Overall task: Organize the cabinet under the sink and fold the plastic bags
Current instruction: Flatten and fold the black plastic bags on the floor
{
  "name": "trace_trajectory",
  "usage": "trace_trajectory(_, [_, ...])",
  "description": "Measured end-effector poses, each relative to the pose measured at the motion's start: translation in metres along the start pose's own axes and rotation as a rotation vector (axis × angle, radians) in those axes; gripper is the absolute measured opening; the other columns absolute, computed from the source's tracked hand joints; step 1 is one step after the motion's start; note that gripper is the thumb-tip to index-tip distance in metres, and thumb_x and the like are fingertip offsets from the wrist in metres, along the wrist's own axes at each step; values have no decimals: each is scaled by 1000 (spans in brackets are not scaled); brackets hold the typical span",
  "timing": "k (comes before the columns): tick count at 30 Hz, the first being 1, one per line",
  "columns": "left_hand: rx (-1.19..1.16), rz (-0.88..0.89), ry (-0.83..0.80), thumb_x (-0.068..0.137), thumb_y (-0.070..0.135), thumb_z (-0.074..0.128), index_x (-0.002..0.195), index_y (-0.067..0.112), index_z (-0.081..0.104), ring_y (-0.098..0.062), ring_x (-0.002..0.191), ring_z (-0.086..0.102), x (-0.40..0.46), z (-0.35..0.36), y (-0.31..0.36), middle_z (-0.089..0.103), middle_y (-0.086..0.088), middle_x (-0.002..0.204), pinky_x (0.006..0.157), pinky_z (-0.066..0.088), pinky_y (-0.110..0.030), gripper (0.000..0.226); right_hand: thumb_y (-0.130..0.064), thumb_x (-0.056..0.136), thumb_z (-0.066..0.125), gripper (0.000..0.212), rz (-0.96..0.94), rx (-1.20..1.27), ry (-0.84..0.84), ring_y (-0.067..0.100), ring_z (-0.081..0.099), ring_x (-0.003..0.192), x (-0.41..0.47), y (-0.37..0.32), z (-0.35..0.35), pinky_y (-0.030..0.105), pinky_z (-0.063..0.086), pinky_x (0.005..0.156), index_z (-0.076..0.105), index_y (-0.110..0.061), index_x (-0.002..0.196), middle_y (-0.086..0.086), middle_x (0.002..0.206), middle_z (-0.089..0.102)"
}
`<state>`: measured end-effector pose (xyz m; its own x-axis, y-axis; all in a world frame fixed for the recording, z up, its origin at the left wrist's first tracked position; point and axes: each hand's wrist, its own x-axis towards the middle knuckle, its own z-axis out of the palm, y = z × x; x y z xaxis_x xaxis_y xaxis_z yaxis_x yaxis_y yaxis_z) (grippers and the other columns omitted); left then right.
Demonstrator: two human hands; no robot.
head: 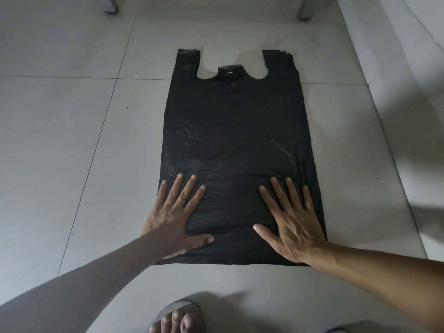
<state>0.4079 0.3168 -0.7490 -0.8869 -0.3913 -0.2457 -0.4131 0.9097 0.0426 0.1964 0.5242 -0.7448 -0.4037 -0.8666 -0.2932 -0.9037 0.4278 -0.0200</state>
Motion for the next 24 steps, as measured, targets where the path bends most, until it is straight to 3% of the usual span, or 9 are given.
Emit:
trace_trajectory(4, [-7, -26, -11, 66, 96, 23, 154, 20, 11, -29, 149, -4, -4, -1, -8, 4, -4, 162, 116, 14, -57, 117, -77, 88, 19, 86, 96, 9, 14, 42, 9, 147, -8, 13, 5, 60, 12, 117, 17, -23, 155, 10, 162, 12])
trace_trajectory(10, [-50, 41, 27, 67, 95, 29, 153, 19, 10, -31, 148, 5, -5, 0, -16, 9, -5, 161, 113, 15, -57, 116, -81, 85, 14, 91, 121, 54, -16, 39, 1, 148, -16, 41, 3, 59, 14, 118, 9, -23, 156, 10, 163, 0])
trace_trajectory(15, [-36, 18, 101, 80, 85, 7, 151, 25, -8, -26, 147, -14, 47, -33, -34, -14, -4, 159, 119, -2, -55, 95, -83, 80, 0, 94, 131, 207, 74, 20, -12, 149, 39, 65, -31, 49, 1, 121, -1, -27, 155, -4, 160, -17])
trace_trajectory(20, [-1, -20, 153, 81, 79, 0, 153, 21, -4, -23, 147, -16, 142, -77, -61, -14, -3, 159, 118, -7, -52, 92, -63, 95, 30, 75, 229, 372, 178, 22, 12, 149, 130, 83, -84, 46, 17, 120, 10, -23, 155, 2, 164, 6])
trace_trajectory(24, [-62, -171, 115, 96, 60, 19, 154, 19, 6, -22, 148, -12, 204, -97, -85, -7, -4, 161, 119, -5, -51, 72, -43, 96, 53, 69, 224, 419, 127, 23, 24, 146, 192, 101, -113, 41, 27, 116, 19, -22, 154, 1, 162, 14])
